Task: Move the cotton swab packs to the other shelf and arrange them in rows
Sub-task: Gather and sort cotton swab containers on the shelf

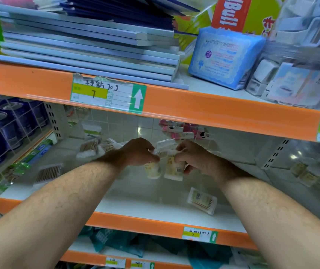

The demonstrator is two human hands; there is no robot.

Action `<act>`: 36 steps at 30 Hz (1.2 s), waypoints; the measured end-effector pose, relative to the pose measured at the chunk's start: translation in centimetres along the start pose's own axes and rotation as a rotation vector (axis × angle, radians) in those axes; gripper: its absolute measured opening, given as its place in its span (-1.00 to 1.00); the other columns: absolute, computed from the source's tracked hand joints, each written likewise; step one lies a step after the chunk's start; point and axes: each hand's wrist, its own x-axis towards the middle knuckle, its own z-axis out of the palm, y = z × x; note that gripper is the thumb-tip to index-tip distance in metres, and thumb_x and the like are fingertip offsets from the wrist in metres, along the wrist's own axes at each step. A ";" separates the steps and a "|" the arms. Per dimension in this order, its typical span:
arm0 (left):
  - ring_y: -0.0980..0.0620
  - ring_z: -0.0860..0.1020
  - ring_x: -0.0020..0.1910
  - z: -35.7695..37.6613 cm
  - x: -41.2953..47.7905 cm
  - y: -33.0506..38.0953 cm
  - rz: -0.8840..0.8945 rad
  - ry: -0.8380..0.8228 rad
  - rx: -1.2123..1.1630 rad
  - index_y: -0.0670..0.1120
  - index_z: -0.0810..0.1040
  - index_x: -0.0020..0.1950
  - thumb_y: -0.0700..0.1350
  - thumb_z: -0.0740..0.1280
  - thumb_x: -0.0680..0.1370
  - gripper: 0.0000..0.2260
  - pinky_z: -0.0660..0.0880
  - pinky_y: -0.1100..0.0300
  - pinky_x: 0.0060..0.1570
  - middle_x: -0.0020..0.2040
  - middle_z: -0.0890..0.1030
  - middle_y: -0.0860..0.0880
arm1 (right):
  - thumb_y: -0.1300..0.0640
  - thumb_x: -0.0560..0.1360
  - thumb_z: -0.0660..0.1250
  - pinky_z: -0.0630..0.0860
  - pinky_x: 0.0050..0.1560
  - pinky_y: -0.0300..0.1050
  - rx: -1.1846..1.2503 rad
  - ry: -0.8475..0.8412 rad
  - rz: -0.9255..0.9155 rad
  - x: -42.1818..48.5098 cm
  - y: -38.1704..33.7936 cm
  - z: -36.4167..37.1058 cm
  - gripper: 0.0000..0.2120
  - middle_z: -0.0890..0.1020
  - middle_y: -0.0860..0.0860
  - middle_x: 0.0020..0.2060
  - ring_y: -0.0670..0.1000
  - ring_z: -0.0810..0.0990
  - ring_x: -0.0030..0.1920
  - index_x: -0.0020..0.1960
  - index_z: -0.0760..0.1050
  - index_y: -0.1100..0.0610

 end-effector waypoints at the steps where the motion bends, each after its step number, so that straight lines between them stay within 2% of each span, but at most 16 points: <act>1: 0.06 0.51 0.08 0.1 0.0 0.1 0.010 -0.004 0.000 -0.01 0.57 0.33 0.13 0.44 0.46 -0.52 0.43 0.22 -0.01 0.29 0.57 -0.02 | 0.27 0.44 0.39 0.64 -0.22 0.03 -0.002 0.001 -0.003 -0.4 0.0 0.0 -0.69 0.53 0.16 0.08 0.16 0.63 -0.07 0.13 0.42 0.11; 3: 0.03 0.51 0.15 0.5 0.2 0.6 0.033 -0.016 0.006 -0.01 0.57 0.33 0.13 0.43 0.47 -0.53 0.38 0.23 -0.01 0.30 0.56 -0.02 | 0.29 0.45 0.38 0.66 -0.17 0.09 -0.019 0.003 -0.015 -1.4 0.0 -0.2 -0.57 0.50 0.09 0.16 0.16 0.62 0.00 0.28 0.46 0.03; 5: 0.02 0.53 0.12 1.0 0.7 1.2 0.065 -0.048 0.010 0.01 0.60 0.29 0.12 0.43 0.47 -0.58 0.38 0.23 -0.06 0.25 0.59 -0.02 | 0.30 0.48 0.33 0.67 -0.13 0.10 -0.057 0.015 -0.028 -2.8 0.2 -0.6 -0.52 0.48 0.00 0.22 0.10 0.61 0.03 0.33 0.49 -0.06; 8: 0.07 0.51 -0.12 2.1 1.4 3.1 0.145 -0.080 0.026 0.03 0.66 0.03 0.11 0.43 0.48 -0.78 0.33 0.25 -0.28 -0.03 0.60 0.01 | 0.29 0.50 0.30 0.67 -0.13 0.09 -0.079 0.074 -0.007 -5.3 1.3 -2.3 -0.64 0.50 -0.05 0.15 0.01 0.61 -0.06 0.21 0.56 -0.04; 10: 0.08 0.48 -0.18 3.0 1.5 5.6 0.220 -0.088 0.052 0.05 0.58 -0.15 0.12 0.42 0.48 -0.84 0.30 0.24 -0.33 -0.13 0.54 0.01 | 0.27 0.50 0.31 0.67 -0.19 0.02 -0.092 0.145 0.026 -7.7 2.5 -4.1 -0.71 0.48 -0.01 0.09 0.01 0.60 -0.13 0.15 0.54 -0.02; 11: 0.07 0.49 -0.17 3.6 1.6 6.9 0.255 -0.100 0.071 0.02 0.59 -0.14 0.12 0.41 0.49 -0.81 0.30 0.23 -0.32 -0.12 0.54 0.00 | 0.25 0.50 0.32 0.66 -0.23 -0.03 -0.106 0.181 0.051 -9.1 3.2 -5.1 -0.73 0.46 0.00 0.09 0.02 0.59 -0.15 0.12 0.53 -0.03; 14: 0.05 0.52 -0.06 5.2 0.9 12.1 0.351 -0.155 0.078 0.00 0.65 0.12 0.21 0.39 0.46 -0.63 0.38 0.25 -0.15 0.02 0.62 0.01 | 0.22 0.49 0.36 0.63 -0.32 -0.10 -0.150 0.302 0.116 -13.5 5.8 -7.6 -0.77 0.51 -0.08 -0.02 0.01 0.60 -0.21 0.05 0.55 -0.08; 17: -0.02 0.56 0.10 6.5 -0.7 18.1 0.442 -0.208 0.077 -0.04 0.64 0.19 0.35 0.29 0.27 -0.35 0.43 0.15 0.04 0.17 0.64 -0.03 | 0.22 0.46 0.39 0.53 -0.38 -0.20 -0.192 0.433 0.106 -18.2 8.8 -9.9 -0.77 0.60 -0.04 -0.09 0.00 0.57 -0.30 0.07 0.59 -0.02; 18: -0.04 0.57 0.11 7.1 -1.2 20.2 0.470 -0.211 0.062 -0.08 0.65 0.16 0.37 0.28 0.22 -0.30 0.45 0.13 0.04 0.15 0.64 -0.07 | 0.21 0.46 0.41 0.52 -0.31 -0.23 -0.215 0.458 0.109 -19.8 9.9 -10.7 -0.75 0.62 0.01 -0.03 0.01 0.61 -0.23 0.12 0.59 0.03; 19: -0.06 0.57 0.10 7.7 -1.9 22.2 0.488 -0.213 0.047 -0.09 0.66 0.12 0.33 0.33 0.24 -0.36 0.46 0.12 0.05 0.13 0.65 -0.09 | 0.21 0.46 0.42 0.51 -0.18 -0.24 -0.237 0.472 0.111 -21.3 11.0 -11.5 -0.73 0.62 0.03 0.06 0.02 0.64 -0.08 0.16 0.59 0.07; 21: -0.07 0.57 0.07 9.2 -3.3 26.2 0.533 -0.210 0.094 -0.06 0.63 0.01 0.16 0.42 0.43 -0.67 0.47 0.12 0.03 0.07 0.65 -0.09 | 0.21 0.46 0.43 0.50 0.08 -0.21 -0.258 0.498 0.117 -24.3 13.1 -13.2 -0.70 0.60 -0.01 0.18 0.01 0.58 0.16 0.18 0.58 0.05; 23: -0.09 0.57 -0.06 10.9 -4.6 30.2 0.585 -0.192 0.129 -0.09 0.59 -0.06 0.10 0.42 0.48 -0.74 0.47 0.09 -0.08 -0.07 0.63 -0.08 | 0.21 0.44 0.42 0.54 0.13 -0.09 -0.261 0.529 0.132 -27.5 15.3 -14.9 -0.69 0.57 -0.08 0.21 -0.01 0.58 0.15 0.13 0.57 -0.06; 26: -0.11 0.53 -0.20 13.5 -6.8 35.9 0.614 -0.184 0.125 -0.11 0.52 -0.18 0.09 0.44 0.47 -0.72 0.43 0.07 -0.23 -0.27 0.55 -0.06 | 0.24 0.43 0.40 0.55 -0.01 -0.16 -0.288 0.558 0.149 -32.2 18.1 -17.4 -0.64 0.54 -0.09 0.24 -0.07 0.58 0.00 0.14 0.55 -0.11; 29: -0.07 0.43 -0.30 16.5 -8.7 40.7 0.632 -0.180 0.124 -0.07 0.41 -0.31 0.07 0.45 0.45 -0.68 0.31 0.09 -0.32 -0.37 0.43 0.01 | 0.29 0.44 0.36 0.45 -0.36 -0.29 -0.290 0.566 0.140 -36.6 20.6 -19.8 -0.63 0.53 -0.09 0.26 -0.23 0.49 -0.36 0.15 0.54 -0.08; 32: -0.14 0.55 -0.18 18.9 -10.0 45.0 0.624 -0.188 0.131 -0.06 0.55 -0.17 0.06 0.46 0.44 -0.78 0.44 0.05 -0.21 -0.22 0.60 -0.11 | 0.29 0.48 0.32 0.32 -0.53 -0.38 -0.279 0.552 0.173 -40.3 23.1 -22.1 -0.66 0.51 -0.10 0.26 -0.26 0.43 -0.51 0.15 0.52 -0.06; 36: -0.09 0.56 -0.07 21.2 -10.9 49.5 0.630 -0.188 0.150 0.04 0.59 -0.03 0.06 0.45 0.45 -0.82 0.51 0.07 -0.03 -0.06 0.62 -0.05 | 0.29 0.49 0.30 0.39 -0.47 -0.14 -0.238 0.570 0.189 -43.1 26.5 -25.1 -0.66 0.49 -0.12 0.27 -0.06 0.44 -0.50 0.10 0.50 -0.12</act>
